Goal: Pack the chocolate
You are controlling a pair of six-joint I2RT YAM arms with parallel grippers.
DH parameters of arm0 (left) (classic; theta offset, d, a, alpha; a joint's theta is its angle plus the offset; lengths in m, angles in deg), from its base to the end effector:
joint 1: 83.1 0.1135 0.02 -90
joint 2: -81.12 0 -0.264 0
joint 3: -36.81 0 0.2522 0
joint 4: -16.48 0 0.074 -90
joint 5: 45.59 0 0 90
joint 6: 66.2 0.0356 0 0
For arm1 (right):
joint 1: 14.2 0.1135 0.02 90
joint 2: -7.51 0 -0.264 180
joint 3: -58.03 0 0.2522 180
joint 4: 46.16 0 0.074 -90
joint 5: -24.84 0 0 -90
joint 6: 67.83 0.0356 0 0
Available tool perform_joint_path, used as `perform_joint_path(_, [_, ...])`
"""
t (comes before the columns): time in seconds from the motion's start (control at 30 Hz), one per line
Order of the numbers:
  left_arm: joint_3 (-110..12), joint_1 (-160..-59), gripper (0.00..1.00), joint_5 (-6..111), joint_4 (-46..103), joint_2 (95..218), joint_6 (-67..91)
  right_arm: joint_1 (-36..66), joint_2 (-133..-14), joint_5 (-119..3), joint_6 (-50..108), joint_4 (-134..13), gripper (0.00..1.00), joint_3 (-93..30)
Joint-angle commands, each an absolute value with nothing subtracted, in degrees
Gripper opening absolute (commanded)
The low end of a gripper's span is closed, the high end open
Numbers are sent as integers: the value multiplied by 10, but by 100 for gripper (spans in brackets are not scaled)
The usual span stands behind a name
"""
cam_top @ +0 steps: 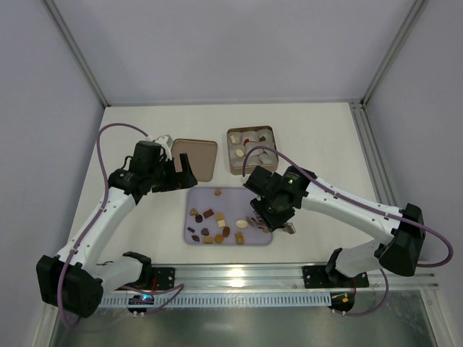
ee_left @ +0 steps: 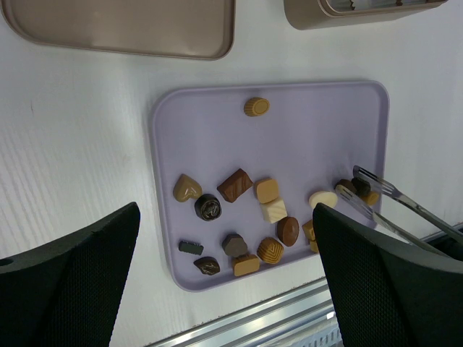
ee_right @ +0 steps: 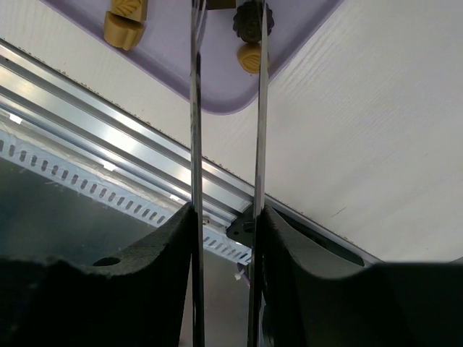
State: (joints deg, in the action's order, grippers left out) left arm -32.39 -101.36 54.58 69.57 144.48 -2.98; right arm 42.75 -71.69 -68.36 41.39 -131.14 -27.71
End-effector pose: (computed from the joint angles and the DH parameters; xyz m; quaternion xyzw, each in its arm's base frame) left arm 0.2132 -0.0769 0.2951 -0.0367 0.9274 -0.2153 0.3037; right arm 0.1342 0.2026 0.2942 -0.3189 0.9420 0.0402 0.0964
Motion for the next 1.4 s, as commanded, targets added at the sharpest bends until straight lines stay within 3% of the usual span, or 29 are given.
perform_joint_path(0.0, [-322, -1015, 100, 552, 692, 1433, -26, 432, -719, -681, 411, -1294, 41, -273])
perform_joint_path(0.17, [-322, -1016, 100, 551, 692, 1433, -27, 432, -722, -681, 412, -1290, 34, -276])
perform_joint_path(0.4, [-323, -1015, 100, 552, 692, 1432, -26, 426, -722, -715, 411, -1314, 33, -328])
perform_joint_path(0.7, [-324, -1015, 100, 556, 691, 1432, -26, 334, -745, -733, 376, -1306, 31, -437])
perform_joint_path(1.03, [-325, -1015, 100, 564, 689, 1435, -25, 218, -866, -732, 343, -1223, 31, -577])
perform_joint_path(1.37, [-323, -1015, 100, 564, 689, 1432, -26, 173, -1011, -734, 328, -1207, 31, -675])
